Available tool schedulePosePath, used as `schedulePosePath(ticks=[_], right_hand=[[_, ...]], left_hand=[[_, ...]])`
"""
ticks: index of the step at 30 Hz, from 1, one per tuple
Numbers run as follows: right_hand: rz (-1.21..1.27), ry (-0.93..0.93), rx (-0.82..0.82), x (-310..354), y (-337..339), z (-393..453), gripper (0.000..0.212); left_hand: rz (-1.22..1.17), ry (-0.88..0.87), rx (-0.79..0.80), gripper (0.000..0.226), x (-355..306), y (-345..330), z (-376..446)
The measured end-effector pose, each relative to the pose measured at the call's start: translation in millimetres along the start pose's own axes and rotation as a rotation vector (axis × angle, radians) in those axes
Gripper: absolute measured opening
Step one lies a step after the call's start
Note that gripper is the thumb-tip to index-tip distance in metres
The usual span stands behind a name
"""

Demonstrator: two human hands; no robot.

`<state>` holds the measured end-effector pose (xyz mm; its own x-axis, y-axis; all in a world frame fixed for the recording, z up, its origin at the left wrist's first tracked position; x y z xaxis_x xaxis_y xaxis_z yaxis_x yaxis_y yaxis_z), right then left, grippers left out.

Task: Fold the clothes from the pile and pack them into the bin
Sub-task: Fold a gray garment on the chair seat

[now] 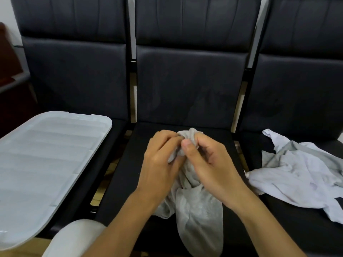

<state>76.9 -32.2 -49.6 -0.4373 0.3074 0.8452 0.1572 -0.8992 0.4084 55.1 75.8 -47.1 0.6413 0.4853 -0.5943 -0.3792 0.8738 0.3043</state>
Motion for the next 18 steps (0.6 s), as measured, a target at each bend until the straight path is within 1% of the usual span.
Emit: schedulePosePath(ticks=[1, 3, 4, 5, 6, 7, 9, 10, 12, 15, 16, 18], right_hand=[[-0.137, 0.051, -0.038, 4.7, 4.2, 0.1, 0.027], [-0.334, 0.107, -0.171, 10.0, 18.9, 0.1, 0.013], [-0.421, 0.119, -0.198, 10.3, 22.6, -0.1, 0.028], [-0.473, 0.138, -0.153, 7.1, 20.1, -0.2, 0.047], [-0.450, 0.153, -0.063, 0.8, 14.5, 1.7, 0.056], [-0.361, 0.134, 0.055, -7.2, 6.6, 2.7, 0.052], [-0.078, -0.001, 0.270, -29.4, -4.8, -0.3, 0.025], [0.024, -0.083, 0.329, -41.2, -4.0, -2.7, 0.019], [0.069, -0.184, 0.456, -58.4, -6.7, -11.4, 0.032], [0.040, -0.201, 0.615, -61.9, -13.0, -23.2, 0.038], [0.032, -0.214, 0.645, -62.5, -13.6, -26.0, 0.039], [0.008, -0.219, 0.674, -60.6, -13.2, -26.4, 0.042]], left_hand=[[-0.007, 0.010, -0.017, 0.015, 2.6, 1.9, 0.4], [-0.153, 0.141, -0.033, 0.017, 11.7, 4.9, 2.5], [-0.251, 0.217, -0.015, 0.020, 14.7, 2.8, 3.3], [-0.330, 0.278, 0.031, 0.025, 16.1, -2.0, 3.6], [-0.381, 0.313, 0.106, 0.030, 15.0, -8.1, 4.5], [-0.413, 0.335, 0.199, 0.035, 13.9, -14.6, 3.4], [-0.452, 0.378, 0.369, 0.039, 14.4, -23.8, -2.7], [-0.468, 0.405, 0.421, 0.039, 15.7, -25.5, -6.0], [-0.490, 0.470, 0.463, 0.033, 19.0, -23.8, -12.0], [-0.483, 0.551, 0.501, 0.008, 25.6, -19.8, -17.8], [-0.433, 0.588, 0.515, 0.004, 33.0, -17.6, -21.1], [-0.222, 0.590, 0.505, 0.008, 50.7, -3.3, -20.6]])
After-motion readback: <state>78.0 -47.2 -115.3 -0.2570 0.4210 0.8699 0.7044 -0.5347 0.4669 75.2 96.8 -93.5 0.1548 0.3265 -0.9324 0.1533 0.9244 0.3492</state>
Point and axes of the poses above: each hand's wrist, its own z-axis towards the middle knuckle, its own y-axis out of the back of the hand, x = y × z, the point moved 10 cm from there along z, towards the middle knuckle, and after that the axes turned 6 degrees about -z, right-handed, at the moved point
